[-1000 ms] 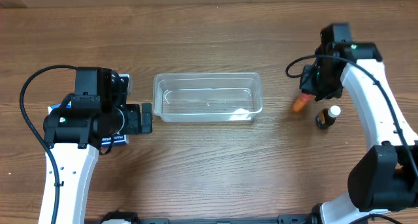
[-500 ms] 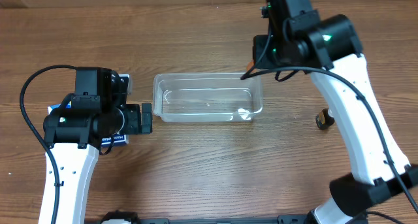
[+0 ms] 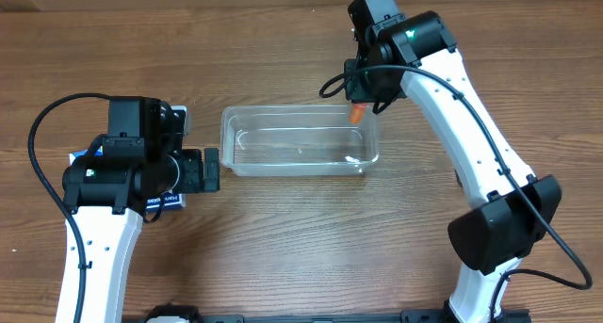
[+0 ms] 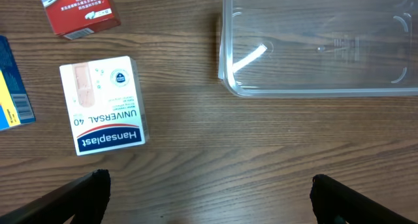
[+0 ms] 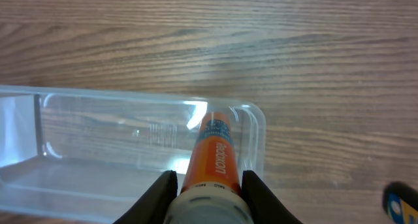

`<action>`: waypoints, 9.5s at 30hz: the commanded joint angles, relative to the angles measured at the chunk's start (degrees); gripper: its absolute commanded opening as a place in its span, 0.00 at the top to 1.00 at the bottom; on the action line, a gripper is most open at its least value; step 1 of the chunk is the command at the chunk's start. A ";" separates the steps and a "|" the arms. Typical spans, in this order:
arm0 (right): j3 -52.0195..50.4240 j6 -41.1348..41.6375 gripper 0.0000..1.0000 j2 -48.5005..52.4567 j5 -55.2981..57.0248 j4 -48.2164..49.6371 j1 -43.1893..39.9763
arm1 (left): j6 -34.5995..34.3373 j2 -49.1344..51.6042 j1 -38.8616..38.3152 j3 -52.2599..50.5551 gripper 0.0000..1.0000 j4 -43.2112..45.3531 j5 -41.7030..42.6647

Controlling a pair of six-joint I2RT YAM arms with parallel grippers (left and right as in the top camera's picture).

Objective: Pack container
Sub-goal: 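Carry the orange tube into the clear container's right end and release, then move the right gripper down onto the small white-capped bottle and grasp, then place the white-capped bottle in the container beside the orange tube, then lower the left gripper onto the white Hansaplast box and grasp it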

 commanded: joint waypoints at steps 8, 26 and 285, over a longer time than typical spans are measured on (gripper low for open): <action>-12.63 0.02 0.96 0.87 0.57 10.38 -0.66 | -0.94 0.17 -0.11 1.38 0.00 0.55 0.39; -15.21 -0.20 0.82 0.87 0.57 15.15 -3.13 | -0.92 0.17 -0.11 1.38 0.00 1.03 0.37; -51.10 0.00 0.04 -39.91 -5.03 15.96 -28.63 | 0.46 34.21 15.91 -0.13 0.00 6.93 -15.87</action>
